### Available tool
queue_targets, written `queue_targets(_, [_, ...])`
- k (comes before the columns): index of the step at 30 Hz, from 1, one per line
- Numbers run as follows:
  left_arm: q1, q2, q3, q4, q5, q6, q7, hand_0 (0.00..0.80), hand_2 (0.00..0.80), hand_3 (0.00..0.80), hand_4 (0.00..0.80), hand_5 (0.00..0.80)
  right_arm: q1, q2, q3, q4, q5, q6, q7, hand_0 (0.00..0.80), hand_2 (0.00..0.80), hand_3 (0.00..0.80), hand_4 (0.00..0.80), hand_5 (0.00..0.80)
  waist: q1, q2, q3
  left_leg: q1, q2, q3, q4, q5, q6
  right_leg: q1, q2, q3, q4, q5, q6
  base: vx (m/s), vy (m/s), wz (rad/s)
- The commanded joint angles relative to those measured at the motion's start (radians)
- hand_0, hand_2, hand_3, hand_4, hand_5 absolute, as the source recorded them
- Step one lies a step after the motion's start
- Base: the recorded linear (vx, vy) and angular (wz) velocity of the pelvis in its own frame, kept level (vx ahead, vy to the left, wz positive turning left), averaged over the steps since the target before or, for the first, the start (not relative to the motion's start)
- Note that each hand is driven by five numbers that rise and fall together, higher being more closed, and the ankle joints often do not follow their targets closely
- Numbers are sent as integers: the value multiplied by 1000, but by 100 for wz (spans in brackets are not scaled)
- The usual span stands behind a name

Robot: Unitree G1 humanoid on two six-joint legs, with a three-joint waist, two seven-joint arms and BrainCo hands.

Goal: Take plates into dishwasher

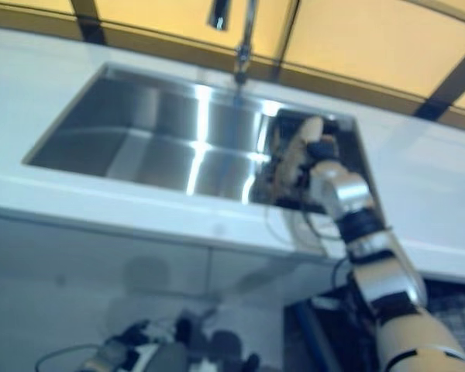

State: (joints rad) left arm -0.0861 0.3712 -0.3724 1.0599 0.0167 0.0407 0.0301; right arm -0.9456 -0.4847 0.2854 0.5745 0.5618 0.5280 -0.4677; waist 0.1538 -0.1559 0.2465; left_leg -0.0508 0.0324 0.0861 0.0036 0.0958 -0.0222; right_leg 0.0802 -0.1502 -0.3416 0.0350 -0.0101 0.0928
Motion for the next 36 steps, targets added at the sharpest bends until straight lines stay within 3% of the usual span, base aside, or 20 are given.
queue_targets(1, [15,-28,-81,25,11,1,-6,0,0,0,0,0,-64,-77,-3,9,-16,-37,8,800,800,800,800,800,32,58,-21,104,-60,4,-59,-115,71,-81,-21,12,188,17,27,0,0,0])
queue_targets(18, [41,-28,-65,28,30,-18,0,0,0,0,0,0,-70,-159,-27,-177,-204,-202,-46,800,800,800,800,800,16,60,-44,126,-56,17,-73,-118,72,-72,-20,18,189,14,33,0,0,0])
queue_targets(23, [57,-24,-38,39,43,-29,1,0,0,0,0,0,-40,-230,-73,-327,-197,-252,-92,800,800,800,800,800,-7,60,-67,136,-52,29,-79,-122,69,-67,-12,26,182,4,35,-24,-30,-6])
queue_targets(36, [82,-18,-17,60,37,-51,7,0,0,0,0,0,-16,-404,-131,-452,-173,-357,-121,800,800,800,800,800,-65,56,-113,151,-41,73,-87,-126,60,-58,16,58,149,-10,32,-49,-39,-9])
